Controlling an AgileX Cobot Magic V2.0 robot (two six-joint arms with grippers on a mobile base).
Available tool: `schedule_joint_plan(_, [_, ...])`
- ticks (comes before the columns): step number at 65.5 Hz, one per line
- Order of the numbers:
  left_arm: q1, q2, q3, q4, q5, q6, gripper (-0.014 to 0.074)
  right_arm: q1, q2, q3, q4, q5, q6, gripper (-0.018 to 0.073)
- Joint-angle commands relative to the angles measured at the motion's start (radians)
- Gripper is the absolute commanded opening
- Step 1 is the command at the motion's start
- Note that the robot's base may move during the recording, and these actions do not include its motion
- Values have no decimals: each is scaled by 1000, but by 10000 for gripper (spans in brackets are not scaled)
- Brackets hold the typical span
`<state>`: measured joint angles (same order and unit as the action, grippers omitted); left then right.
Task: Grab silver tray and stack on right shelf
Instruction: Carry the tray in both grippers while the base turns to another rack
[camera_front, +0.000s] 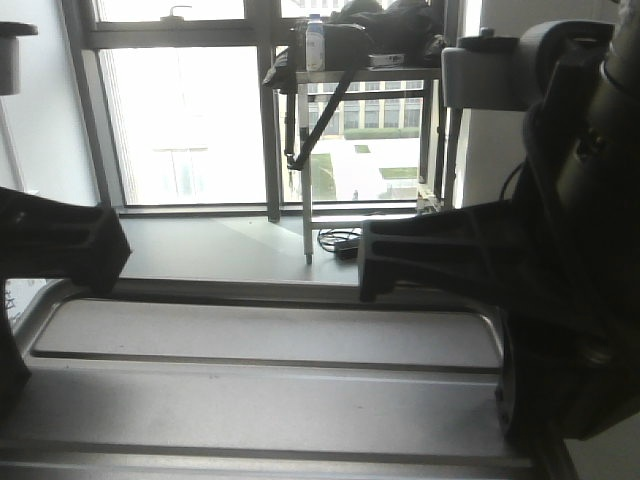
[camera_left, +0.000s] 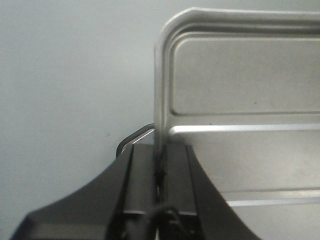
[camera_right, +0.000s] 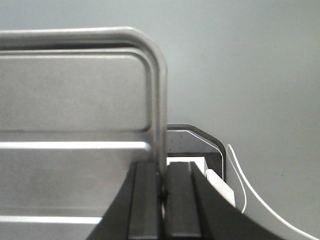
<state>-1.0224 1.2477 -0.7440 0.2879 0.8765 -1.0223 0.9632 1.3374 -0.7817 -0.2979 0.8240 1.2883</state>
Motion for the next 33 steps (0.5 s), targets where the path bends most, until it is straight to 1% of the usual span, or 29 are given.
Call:
schedule_joint_plan(1, [-8,-23,-21,15,-5,11,-100,3,-32,-24,-42,-19,-1,69])
schedule_joint_plan(33, [-8,-23,-21,15,-5,11,-100,3,-32,-24,-42,-19,-1,69])
